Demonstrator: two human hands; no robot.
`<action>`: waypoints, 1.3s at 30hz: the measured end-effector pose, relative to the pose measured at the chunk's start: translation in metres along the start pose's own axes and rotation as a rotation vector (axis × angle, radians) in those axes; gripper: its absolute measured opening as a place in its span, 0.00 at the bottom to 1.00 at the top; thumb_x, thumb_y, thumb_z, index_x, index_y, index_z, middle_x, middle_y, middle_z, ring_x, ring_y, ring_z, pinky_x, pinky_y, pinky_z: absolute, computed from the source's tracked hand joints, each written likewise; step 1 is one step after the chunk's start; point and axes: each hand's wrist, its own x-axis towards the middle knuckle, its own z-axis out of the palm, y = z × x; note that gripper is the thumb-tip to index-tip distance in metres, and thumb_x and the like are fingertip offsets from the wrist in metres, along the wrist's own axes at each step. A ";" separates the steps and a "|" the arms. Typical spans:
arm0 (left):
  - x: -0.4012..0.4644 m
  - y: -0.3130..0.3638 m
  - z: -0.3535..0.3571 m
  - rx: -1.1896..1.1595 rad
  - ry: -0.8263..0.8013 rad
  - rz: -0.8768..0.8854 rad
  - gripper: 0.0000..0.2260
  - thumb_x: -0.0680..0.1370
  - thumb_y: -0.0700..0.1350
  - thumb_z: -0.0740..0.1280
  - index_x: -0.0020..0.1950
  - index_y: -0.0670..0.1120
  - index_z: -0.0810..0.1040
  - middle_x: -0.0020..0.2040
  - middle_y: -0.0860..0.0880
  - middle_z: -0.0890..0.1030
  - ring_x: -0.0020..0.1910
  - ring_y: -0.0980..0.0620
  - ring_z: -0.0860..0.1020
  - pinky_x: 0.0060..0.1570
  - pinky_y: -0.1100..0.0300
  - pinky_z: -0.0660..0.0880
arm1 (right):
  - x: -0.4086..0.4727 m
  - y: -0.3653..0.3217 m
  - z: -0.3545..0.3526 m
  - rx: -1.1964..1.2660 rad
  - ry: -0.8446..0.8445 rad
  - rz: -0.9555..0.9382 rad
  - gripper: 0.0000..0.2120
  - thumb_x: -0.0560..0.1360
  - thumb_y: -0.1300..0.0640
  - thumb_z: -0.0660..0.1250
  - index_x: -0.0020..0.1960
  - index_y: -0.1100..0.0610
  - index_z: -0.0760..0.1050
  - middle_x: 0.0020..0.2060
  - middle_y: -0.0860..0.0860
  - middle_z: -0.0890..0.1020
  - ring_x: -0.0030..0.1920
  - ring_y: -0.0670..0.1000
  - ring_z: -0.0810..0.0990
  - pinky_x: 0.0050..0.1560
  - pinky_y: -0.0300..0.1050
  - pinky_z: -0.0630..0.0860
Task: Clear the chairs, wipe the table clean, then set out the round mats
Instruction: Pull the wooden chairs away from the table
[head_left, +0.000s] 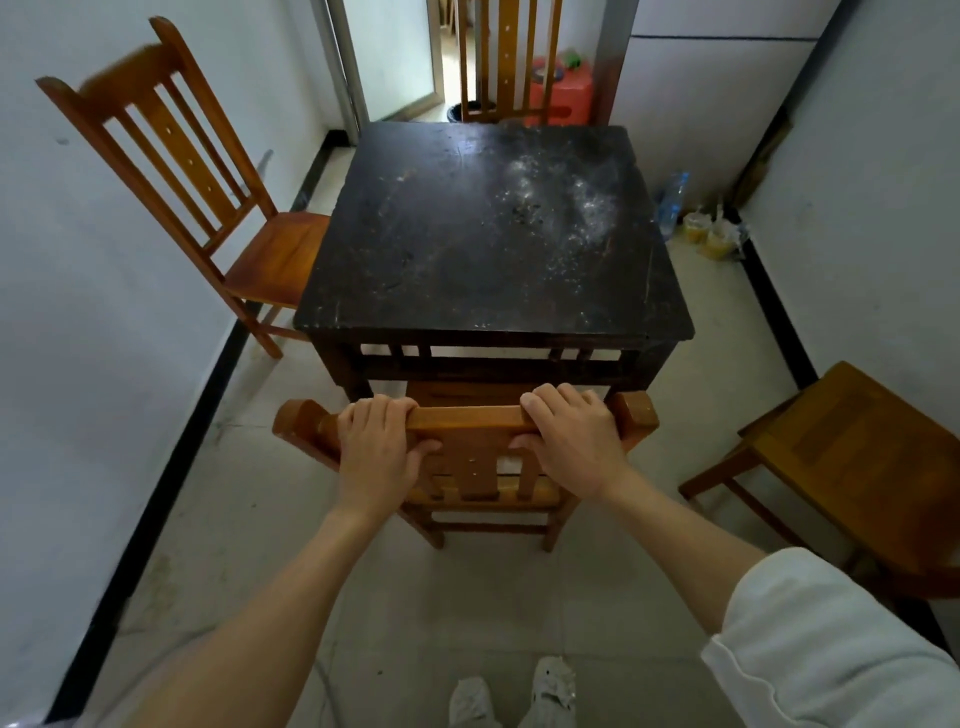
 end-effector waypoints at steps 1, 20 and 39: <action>0.000 0.004 0.001 -0.008 0.006 -0.014 0.16 0.70 0.50 0.73 0.52 0.45 0.74 0.47 0.45 0.76 0.49 0.44 0.74 0.57 0.49 0.66 | 0.002 0.002 -0.002 0.016 -0.017 0.014 0.17 0.68 0.47 0.73 0.50 0.55 0.74 0.44 0.52 0.80 0.43 0.53 0.80 0.42 0.50 0.76; 0.050 0.010 0.005 -0.044 -0.061 0.003 0.17 0.73 0.52 0.69 0.57 0.46 0.74 0.54 0.47 0.76 0.57 0.47 0.72 0.65 0.53 0.60 | 0.015 0.015 0.017 -0.062 0.024 0.177 0.18 0.67 0.51 0.74 0.53 0.56 0.73 0.45 0.52 0.80 0.44 0.55 0.79 0.47 0.53 0.73; 0.086 0.012 0.020 -0.039 -0.043 0.008 0.17 0.71 0.51 0.72 0.55 0.46 0.75 0.51 0.47 0.77 0.54 0.46 0.74 0.60 0.51 0.63 | 0.051 0.038 0.024 -0.030 -0.091 0.264 0.17 0.68 0.50 0.73 0.52 0.55 0.74 0.47 0.53 0.79 0.46 0.56 0.79 0.50 0.54 0.73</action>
